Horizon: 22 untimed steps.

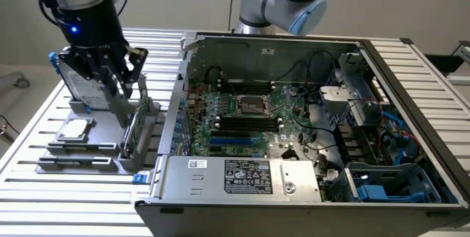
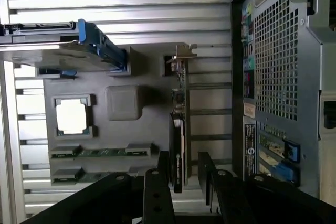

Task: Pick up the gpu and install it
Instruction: 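Pick up the gpu and move the gpu toward the slot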

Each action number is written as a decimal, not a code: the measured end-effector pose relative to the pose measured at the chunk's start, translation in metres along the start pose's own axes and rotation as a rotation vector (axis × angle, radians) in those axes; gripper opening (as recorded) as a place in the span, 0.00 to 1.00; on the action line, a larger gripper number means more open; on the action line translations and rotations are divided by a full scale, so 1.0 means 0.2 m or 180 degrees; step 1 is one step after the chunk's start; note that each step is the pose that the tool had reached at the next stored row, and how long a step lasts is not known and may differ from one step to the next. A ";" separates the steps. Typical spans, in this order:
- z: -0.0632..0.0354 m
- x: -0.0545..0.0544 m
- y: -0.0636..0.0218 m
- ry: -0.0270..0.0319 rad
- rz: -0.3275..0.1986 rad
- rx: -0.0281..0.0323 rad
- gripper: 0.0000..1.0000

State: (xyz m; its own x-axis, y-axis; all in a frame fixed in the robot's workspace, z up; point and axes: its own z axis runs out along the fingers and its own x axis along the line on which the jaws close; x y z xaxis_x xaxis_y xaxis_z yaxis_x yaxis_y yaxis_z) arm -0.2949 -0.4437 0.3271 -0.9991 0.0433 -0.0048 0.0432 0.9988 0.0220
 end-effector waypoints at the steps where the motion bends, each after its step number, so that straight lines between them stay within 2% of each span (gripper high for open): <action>1: 0.011 0.00 -0.005 -0.0001 0.0000 -0.0001 0.36; 22: 0.200 -0.01 -0.010 0.0000 -0.0019 -0.0001 0.36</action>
State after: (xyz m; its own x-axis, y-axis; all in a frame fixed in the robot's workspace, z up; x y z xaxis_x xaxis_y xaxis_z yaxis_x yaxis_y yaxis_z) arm -0.2935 -0.4449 0.2870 -0.9993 0.0372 -0.0050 0.0371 0.9991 0.0221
